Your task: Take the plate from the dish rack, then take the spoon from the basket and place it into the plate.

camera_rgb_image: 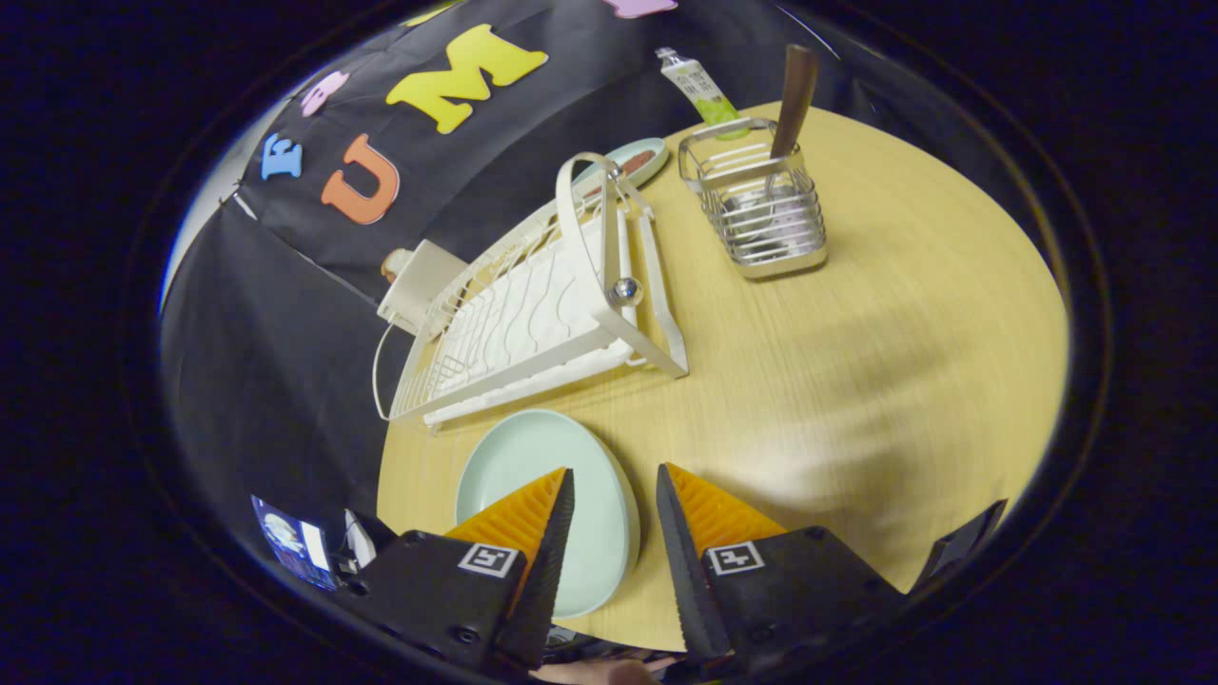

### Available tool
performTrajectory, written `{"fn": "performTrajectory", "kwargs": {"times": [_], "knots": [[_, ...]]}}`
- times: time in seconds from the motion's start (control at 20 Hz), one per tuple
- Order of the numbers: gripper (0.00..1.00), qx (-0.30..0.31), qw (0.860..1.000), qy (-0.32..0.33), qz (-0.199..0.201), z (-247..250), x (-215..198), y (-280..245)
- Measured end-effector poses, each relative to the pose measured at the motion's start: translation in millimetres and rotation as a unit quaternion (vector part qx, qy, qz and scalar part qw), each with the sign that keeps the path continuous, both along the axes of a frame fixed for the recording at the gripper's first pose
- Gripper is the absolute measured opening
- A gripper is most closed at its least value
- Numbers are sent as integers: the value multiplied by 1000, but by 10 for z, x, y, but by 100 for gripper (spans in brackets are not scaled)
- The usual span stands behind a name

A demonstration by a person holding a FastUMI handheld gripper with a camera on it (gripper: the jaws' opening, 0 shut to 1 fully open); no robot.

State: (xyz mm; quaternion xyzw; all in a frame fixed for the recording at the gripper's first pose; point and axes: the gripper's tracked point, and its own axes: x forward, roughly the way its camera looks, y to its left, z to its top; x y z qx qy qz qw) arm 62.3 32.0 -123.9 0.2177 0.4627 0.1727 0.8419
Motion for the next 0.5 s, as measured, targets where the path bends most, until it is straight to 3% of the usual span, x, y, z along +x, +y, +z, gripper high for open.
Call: {"fn": "performTrajectory", "kwargs": {"times": [0.1, 0.2, 0.35, 0.5], "knots": [[73, -42, 997, -60, -11, 124, 33, -168], [90, -98, 986, -130, -34, 262, 117, -390], [95, -149, 959, -229, -74, 560, 110, -612], [97, -185, 922, -319, -118, 837, 187, -854]]}}
